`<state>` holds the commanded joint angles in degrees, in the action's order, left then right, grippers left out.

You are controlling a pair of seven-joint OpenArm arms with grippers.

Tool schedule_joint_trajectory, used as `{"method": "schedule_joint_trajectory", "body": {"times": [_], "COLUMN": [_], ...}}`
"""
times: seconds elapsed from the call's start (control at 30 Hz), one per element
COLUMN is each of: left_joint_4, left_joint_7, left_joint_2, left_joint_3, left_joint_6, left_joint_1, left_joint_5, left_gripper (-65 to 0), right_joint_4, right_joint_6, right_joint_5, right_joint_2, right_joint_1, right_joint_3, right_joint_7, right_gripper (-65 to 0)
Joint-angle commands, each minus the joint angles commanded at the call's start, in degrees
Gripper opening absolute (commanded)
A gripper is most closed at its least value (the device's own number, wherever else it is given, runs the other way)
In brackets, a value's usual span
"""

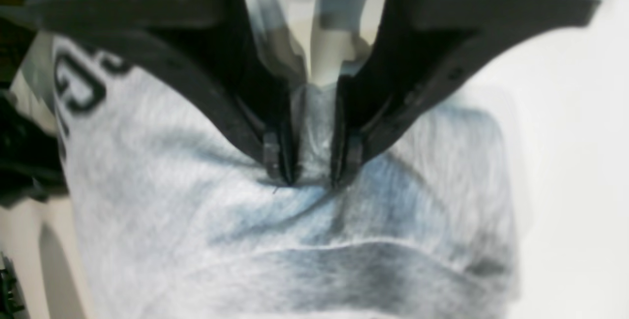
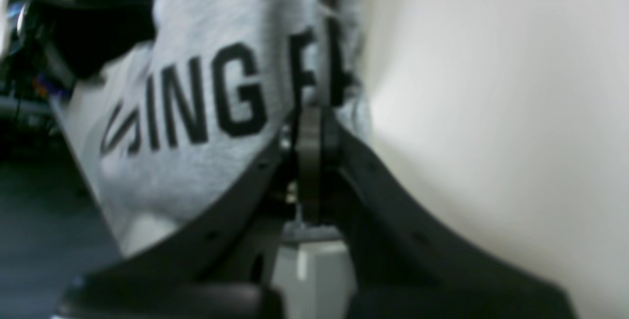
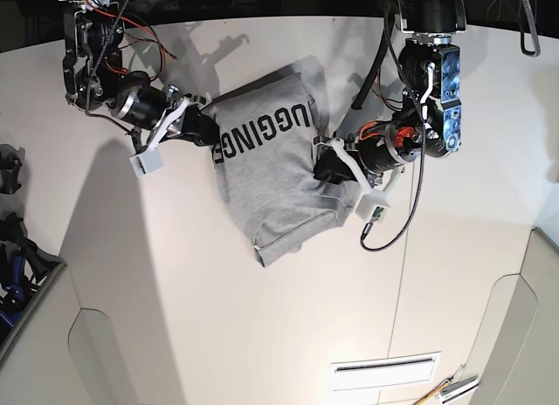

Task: Fold the T-shirt properly
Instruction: 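Press and square the folded bundle with both grippers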

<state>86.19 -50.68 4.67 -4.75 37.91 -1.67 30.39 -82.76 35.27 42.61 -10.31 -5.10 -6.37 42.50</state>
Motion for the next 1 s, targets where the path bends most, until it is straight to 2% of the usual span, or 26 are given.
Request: {"method": "schedule_joint_trajectory", "body": {"times": [0.2,0.33,0.57,1.0], "left_joint_4": [3.0,5.2,5.1,4.8], "left_joint_7": [-5.1,-5.3,-4.1,-1.3], "left_joint_2": [0.2,0.3,0.3,0.2], "left_joint_3": [-0.1,-0.3,-0.2,-0.2], "left_joint_6": [0.0,0.0,0.0,0.0], "left_joint_1": [0.1,0.5,0.9,1.8], "left_joint_5": [3.7,3.7,3.5,0.1], "left_gripper": [-50.0,-50.0,-50.0,-50.0], "right_joint_4": [-6.6,-6.5,-5.5,-0.9], "right_joint_6": [-0.37,-0.55,-0.52,-0.5], "right_joint_5": [-0.2,-4.4,-5.6,-5.0], "right_joint_2": [0.0,0.0,0.0,0.0], "right_joint_1": [0.2,2.1,2.2,0.7], "right_joint_3": [-3.8,-5.3,-5.1,3.5], "right_joint_7": [-0.3,-0.7,-1.8,-1.1], "right_gripper": [-65.0,-65.0,-65.0,-65.0]}}
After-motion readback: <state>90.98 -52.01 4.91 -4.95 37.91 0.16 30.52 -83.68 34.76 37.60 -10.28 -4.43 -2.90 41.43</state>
